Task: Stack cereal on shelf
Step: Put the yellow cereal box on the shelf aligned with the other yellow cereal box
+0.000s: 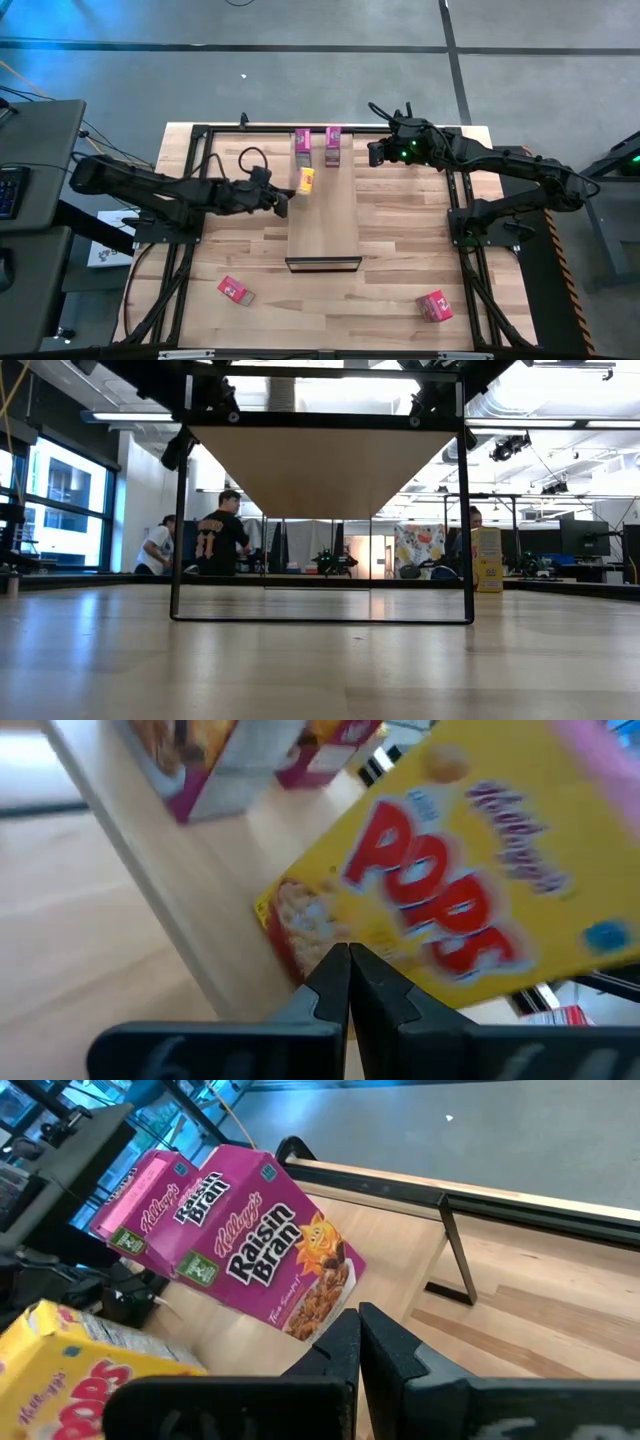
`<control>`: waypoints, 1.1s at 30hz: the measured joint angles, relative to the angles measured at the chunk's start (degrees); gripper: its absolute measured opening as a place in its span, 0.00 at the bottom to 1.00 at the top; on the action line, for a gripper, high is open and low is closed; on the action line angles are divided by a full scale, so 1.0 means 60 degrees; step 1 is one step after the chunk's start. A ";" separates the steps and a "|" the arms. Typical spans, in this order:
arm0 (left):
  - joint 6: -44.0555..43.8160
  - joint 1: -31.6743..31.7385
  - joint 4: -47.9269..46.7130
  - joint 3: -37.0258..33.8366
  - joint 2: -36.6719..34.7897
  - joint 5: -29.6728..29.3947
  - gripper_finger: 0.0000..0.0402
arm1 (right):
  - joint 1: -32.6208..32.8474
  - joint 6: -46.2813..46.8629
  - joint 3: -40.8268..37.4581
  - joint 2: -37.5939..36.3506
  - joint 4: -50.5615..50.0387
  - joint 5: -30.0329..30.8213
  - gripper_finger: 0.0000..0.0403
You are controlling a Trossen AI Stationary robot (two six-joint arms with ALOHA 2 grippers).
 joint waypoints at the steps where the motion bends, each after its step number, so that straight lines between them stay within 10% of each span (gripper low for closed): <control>1: -0.0113 0.0000 -0.0042 -0.0004 0.0011 0.0057 0.00 | 0.0000 0.0000 0.0000 0.0000 0.0003 0.0000 0.00; 33: 0.0176 0.0206 0.0337 -0.0004 0.0046 0.0070 0.00 | 0.0000 -0.0004 0.0000 0.0000 0.0003 0.0029 0.00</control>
